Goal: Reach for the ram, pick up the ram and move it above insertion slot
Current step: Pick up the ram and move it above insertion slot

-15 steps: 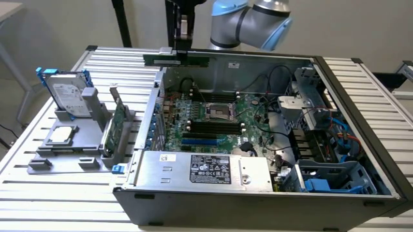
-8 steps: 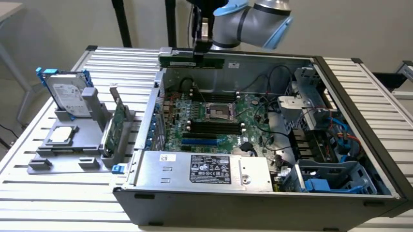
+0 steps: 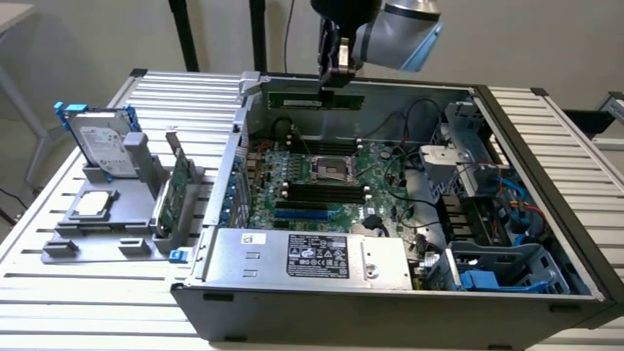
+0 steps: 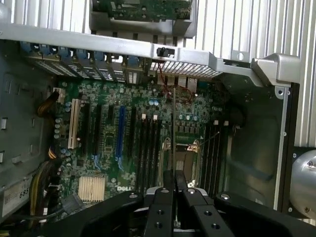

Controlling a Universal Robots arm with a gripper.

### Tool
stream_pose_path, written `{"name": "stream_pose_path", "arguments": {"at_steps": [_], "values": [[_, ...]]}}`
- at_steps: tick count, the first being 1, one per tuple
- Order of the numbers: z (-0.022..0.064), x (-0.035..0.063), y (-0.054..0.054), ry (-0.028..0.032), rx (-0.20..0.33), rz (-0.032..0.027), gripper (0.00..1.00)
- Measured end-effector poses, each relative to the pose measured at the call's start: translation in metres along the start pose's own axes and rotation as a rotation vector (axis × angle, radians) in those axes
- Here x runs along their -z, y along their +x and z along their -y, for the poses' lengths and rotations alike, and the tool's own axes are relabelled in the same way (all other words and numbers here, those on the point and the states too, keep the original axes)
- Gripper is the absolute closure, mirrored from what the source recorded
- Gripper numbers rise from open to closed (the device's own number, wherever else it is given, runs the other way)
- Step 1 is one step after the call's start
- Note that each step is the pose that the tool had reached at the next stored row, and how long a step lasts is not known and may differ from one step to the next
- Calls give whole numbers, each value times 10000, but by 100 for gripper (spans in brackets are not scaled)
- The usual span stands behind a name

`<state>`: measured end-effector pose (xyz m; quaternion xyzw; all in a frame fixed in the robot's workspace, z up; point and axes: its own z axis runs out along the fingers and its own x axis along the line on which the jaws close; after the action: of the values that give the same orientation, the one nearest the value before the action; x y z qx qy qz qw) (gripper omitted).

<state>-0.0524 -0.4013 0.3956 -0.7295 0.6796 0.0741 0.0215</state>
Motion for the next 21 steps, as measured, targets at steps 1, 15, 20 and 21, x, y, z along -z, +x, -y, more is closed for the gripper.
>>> {"name": "stream_pose_path", "arguments": {"at_steps": [1, 15, 20, 21], "values": [[33, -15, 4, 1, -10, 13, 88], [136, -82, 19, 249, -480, 515, 88], [167, -85, 19, 340, -494, 554, 88], [167, -85, 19, 340, -494, 554, 88]]}}
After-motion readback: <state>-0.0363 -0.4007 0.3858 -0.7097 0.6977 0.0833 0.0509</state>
